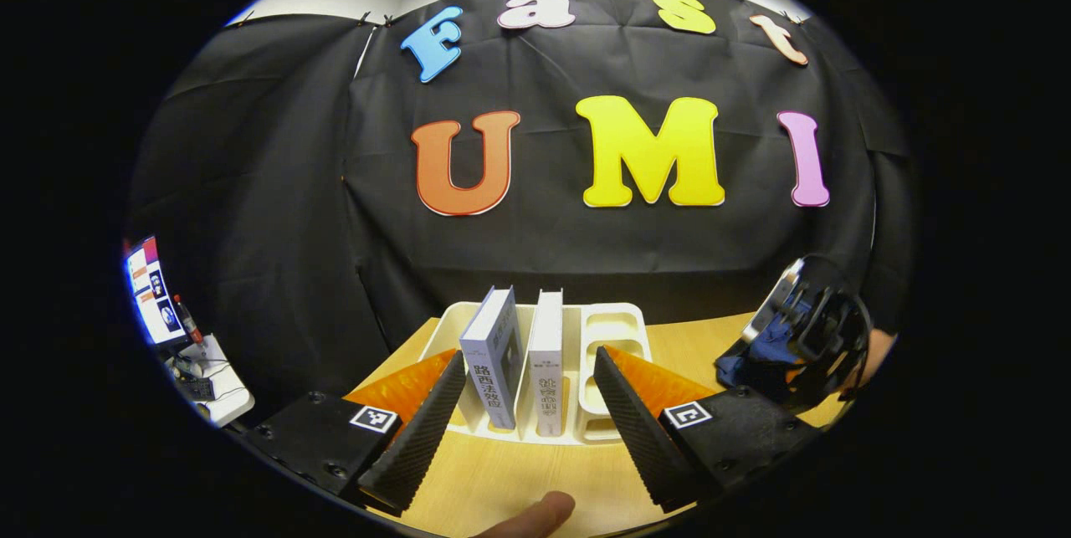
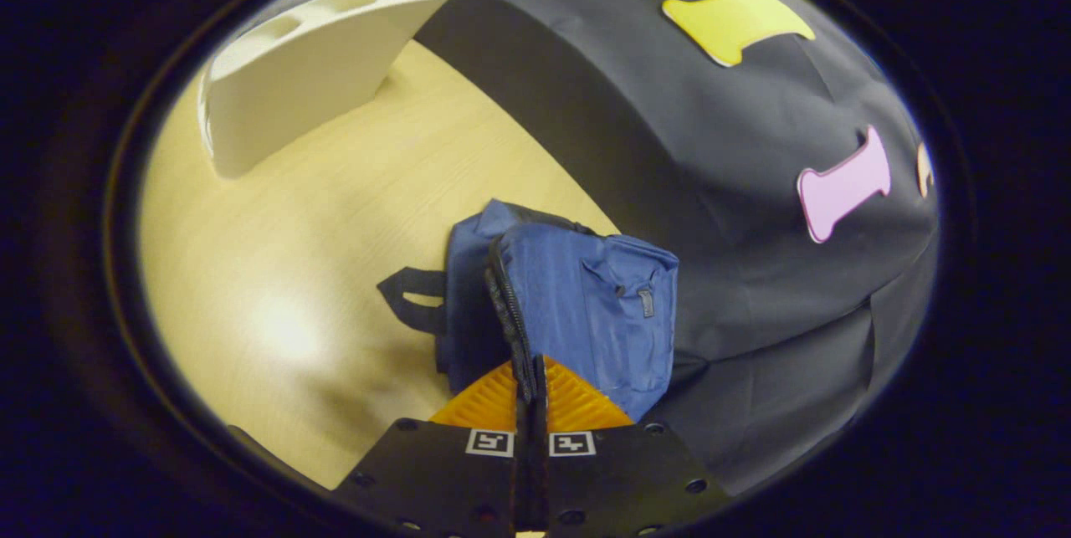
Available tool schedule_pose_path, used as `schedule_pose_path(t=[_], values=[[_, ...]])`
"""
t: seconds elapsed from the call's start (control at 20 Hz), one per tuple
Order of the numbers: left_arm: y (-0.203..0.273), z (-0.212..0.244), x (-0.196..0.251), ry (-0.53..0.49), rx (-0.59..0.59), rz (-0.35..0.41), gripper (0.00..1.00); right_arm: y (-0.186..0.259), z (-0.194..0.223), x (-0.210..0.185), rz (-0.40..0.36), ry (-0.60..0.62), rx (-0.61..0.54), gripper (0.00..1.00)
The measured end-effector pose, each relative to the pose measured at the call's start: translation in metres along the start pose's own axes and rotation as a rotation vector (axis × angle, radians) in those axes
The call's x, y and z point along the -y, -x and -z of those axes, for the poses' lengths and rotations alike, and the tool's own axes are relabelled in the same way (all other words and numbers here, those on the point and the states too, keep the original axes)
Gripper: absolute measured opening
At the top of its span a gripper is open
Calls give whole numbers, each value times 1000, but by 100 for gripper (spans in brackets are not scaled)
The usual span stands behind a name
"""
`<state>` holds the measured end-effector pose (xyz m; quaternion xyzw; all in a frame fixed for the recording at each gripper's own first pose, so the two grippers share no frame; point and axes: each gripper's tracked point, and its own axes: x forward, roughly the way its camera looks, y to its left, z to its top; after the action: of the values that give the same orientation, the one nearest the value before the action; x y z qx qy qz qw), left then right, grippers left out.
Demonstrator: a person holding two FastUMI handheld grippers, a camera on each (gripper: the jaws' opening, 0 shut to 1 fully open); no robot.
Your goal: Open the schoolbag, grab two books from the bookshelf and put them into the schoolbag.
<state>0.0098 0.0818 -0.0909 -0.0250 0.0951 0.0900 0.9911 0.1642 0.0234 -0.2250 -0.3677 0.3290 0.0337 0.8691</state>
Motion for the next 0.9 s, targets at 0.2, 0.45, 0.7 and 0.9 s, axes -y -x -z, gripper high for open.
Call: schedule_pose_path(t=[0.2,0.45,0.7,0.9], values=[[-21,7,-11,-7,-38,10,99,12,-15,46,-47,-105,-9,5],[-46,7,-5,32,-73,67,99,9,-32,96,-124,-209,-38,1],[-77,-10,5,42,-112,106,100,4,-38,126,-188,-242,-42,1],[-115,3,24,9,-262,157,99,2,-35,135,-245,-267,-41,1]])
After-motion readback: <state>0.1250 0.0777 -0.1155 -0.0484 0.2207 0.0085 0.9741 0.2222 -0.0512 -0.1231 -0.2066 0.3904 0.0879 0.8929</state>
